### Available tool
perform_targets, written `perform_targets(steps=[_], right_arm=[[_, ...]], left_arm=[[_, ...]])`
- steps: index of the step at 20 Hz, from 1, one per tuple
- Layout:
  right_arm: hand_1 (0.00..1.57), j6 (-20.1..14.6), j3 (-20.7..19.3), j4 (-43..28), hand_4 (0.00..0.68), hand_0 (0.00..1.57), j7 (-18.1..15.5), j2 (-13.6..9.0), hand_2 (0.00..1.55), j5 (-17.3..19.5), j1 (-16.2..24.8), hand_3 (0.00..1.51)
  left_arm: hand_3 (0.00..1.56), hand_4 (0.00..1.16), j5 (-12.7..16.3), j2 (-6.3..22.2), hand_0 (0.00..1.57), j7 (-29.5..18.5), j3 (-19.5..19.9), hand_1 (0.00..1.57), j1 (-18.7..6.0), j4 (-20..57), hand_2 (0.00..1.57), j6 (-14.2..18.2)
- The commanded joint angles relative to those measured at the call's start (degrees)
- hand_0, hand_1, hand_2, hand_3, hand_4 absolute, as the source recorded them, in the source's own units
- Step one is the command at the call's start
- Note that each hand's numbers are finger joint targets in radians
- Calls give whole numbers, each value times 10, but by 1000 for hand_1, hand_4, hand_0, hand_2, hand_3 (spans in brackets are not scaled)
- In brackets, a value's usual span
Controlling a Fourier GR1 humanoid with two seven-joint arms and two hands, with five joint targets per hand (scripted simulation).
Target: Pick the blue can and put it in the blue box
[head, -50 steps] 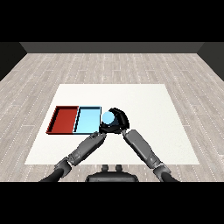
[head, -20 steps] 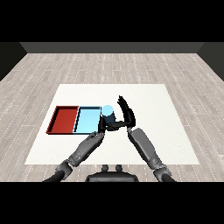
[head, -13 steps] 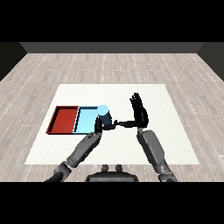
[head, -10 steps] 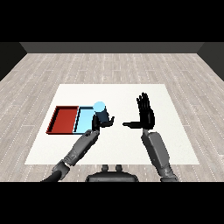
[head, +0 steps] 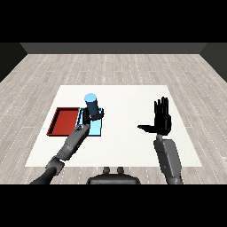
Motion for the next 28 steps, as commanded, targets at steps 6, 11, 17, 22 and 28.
perform_targets(steps=[6,11,17,22,28], right_arm=[[0,13,-34,50,0,0,-15,-1,0,-5,-2,0],[0,43,-41,118,0,0,-50,3,0,-6,-19,0],[0,30,-51,133,0,0,-28,-1,0,-9,-46,0],[0,48,-55,111,0,0,-46,-1,0,-16,-23,0],[0,66,-52,127,0,0,-44,1,0,-19,-38,0]], left_arm=[[1491,1096,-22,23,1571,26,56,1571,-93,231,1571,-47],[1392,992,-32,4,1571,70,62,1571,-131,348,1531,-34],[951,898,-46,7,903,113,54,903,-91,437,839,-40],[550,775,-42,-17,1156,100,67,1156,-70,453,1079,-66],[0,96,-101,17,0,106,19,0,-82,461,0,-64]])
